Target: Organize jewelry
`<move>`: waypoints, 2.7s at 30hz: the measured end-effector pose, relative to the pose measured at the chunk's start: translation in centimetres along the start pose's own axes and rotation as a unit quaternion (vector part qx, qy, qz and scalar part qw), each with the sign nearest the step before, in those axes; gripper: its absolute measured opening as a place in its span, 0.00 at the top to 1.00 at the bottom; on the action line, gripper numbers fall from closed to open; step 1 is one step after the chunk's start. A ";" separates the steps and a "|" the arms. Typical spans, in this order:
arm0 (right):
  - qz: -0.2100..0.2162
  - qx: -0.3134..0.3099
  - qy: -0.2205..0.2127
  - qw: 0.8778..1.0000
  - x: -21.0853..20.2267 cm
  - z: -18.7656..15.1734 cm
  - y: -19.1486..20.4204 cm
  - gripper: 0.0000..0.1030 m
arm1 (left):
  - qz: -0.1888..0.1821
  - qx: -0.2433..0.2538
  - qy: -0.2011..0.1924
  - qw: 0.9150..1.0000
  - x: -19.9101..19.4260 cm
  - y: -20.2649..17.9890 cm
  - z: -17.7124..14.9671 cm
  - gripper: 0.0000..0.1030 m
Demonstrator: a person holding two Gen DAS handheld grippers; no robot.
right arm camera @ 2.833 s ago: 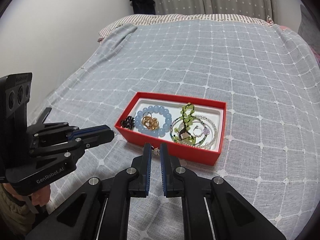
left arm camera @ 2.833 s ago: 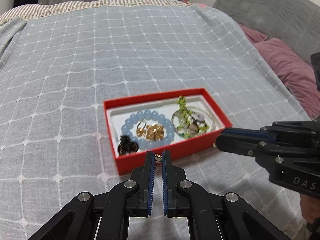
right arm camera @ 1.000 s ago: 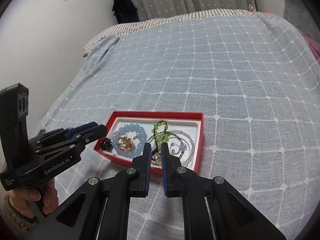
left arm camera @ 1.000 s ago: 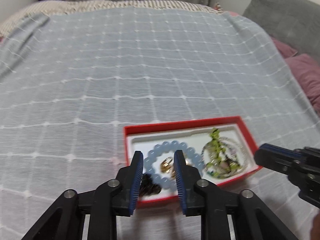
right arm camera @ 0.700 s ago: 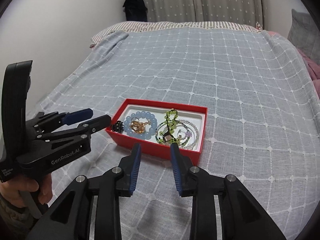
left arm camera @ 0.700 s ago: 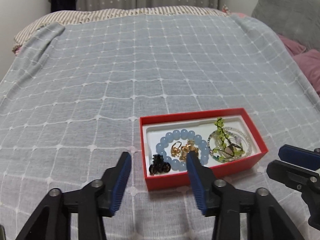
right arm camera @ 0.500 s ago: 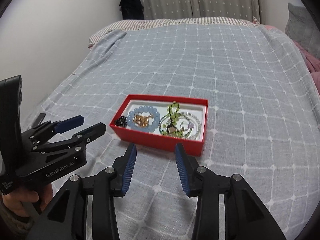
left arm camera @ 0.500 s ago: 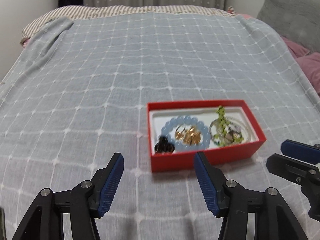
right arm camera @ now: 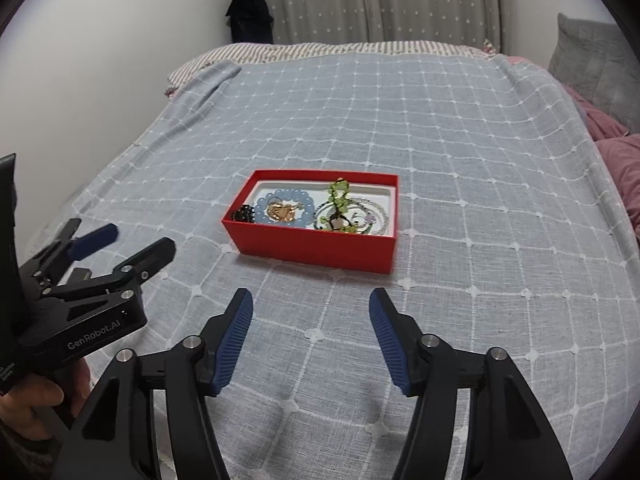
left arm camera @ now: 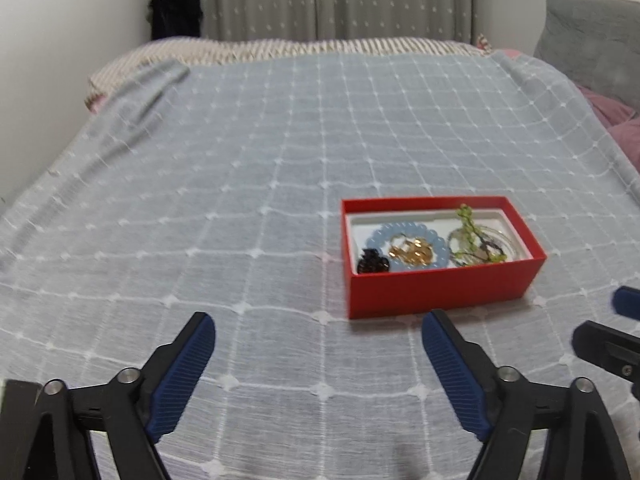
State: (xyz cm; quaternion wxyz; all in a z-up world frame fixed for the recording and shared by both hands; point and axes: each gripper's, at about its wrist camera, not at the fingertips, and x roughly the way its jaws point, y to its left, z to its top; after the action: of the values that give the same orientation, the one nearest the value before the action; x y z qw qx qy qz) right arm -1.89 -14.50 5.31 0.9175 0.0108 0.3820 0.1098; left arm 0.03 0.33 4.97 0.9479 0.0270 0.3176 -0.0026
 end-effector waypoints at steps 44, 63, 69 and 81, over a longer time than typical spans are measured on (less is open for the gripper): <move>-0.063 0.016 0.001 0.998 0.8 -1.2 0.5 0.00 | -0.001 -0.009 0.023 1.000 0.5 0.3 -1.4 0.01; -0.069 0.010 0.002 0.998 0.9 -1.2 0.5 0.00 | -0.001 -0.006 0.025 1.000 0.5 0.1 -1.5 0.01; -0.082 0.003 -0.003 0.997 0.7 -1.2 0.5 0.00 | 0.006 -0.003 0.026 1.000 0.7 0.1 -1.6 0.01; -0.086 0.003 -0.007 0.996 0.4 -1.2 0.2 0.00 | 0.009 -0.010 0.029 0.999 0.9 0.5 -1.5 0.01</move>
State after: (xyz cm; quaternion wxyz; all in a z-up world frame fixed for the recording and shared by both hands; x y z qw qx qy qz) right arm -2.45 -14.24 4.20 0.9260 -0.0184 0.3759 0.0287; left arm -0.11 0.96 3.27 0.9385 0.0200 0.3445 0.0099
